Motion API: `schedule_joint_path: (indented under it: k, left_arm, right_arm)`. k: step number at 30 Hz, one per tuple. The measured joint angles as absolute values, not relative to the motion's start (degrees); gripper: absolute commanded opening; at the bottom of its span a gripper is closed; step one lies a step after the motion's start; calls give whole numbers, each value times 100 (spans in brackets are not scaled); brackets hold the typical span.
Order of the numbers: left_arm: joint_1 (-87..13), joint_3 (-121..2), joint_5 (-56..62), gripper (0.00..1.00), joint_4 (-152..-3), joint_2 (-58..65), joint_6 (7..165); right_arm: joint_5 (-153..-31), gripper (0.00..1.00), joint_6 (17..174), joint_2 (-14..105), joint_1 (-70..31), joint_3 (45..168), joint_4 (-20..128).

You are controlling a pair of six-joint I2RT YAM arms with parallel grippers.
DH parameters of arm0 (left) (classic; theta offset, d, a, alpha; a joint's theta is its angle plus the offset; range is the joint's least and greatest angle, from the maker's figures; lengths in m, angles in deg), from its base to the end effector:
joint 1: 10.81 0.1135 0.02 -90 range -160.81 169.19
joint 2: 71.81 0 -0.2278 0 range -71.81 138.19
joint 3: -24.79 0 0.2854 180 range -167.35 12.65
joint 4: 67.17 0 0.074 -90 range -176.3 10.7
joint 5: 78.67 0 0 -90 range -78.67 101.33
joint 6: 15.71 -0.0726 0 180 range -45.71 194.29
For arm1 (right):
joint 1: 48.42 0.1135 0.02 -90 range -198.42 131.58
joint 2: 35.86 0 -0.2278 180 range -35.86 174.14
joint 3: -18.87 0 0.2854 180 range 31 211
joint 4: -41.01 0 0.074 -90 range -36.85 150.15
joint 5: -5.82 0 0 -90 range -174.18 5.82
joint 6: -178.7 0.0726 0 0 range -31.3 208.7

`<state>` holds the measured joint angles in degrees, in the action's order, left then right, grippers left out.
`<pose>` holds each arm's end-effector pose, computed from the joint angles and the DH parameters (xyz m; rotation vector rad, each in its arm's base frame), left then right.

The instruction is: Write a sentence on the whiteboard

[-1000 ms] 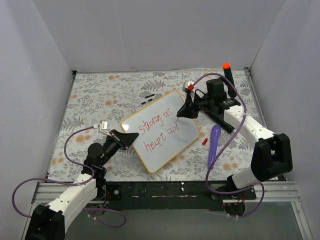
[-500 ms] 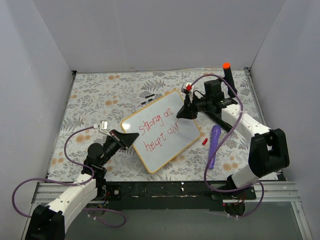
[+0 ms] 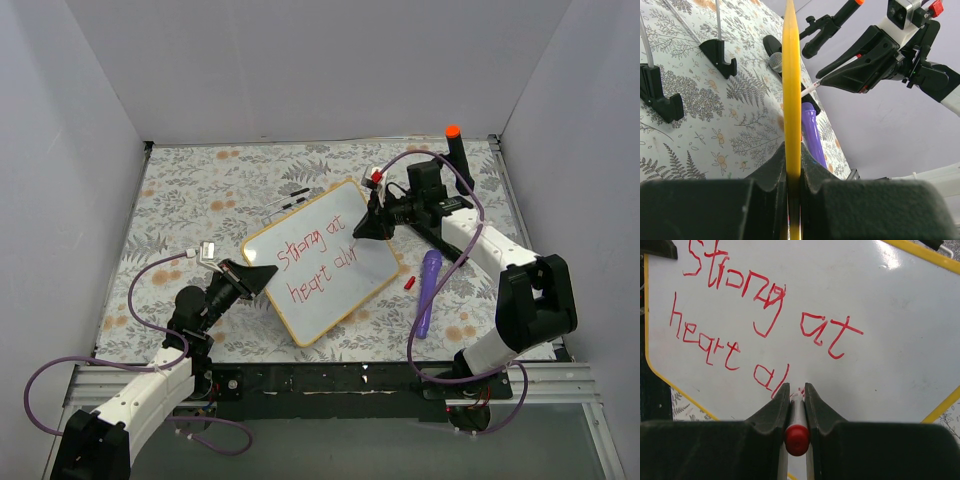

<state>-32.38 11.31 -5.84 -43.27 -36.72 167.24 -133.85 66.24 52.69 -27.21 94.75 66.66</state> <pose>0.2174 -0.1090 0.1451 -0.8294 1.6448 -1.7417 0.3413 0.1918 0.2036 -1.1986 1.7461 0.9455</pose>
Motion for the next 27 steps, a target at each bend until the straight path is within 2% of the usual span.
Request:
schedule_joint_path:
  k: [14, 27]
  left_arm:
    - [-3238, 1133, -560, 0, -4340, -3672, 16706]
    - [-3238, 1133, -586, 0, -4323, -3678, 16721]
  right_arm:
    - [-13453, 1, 6598, 5223, -2717, 9193, 6725]
    - [-13549, 1, 6607, 4637, -2732, 9247, 6798]
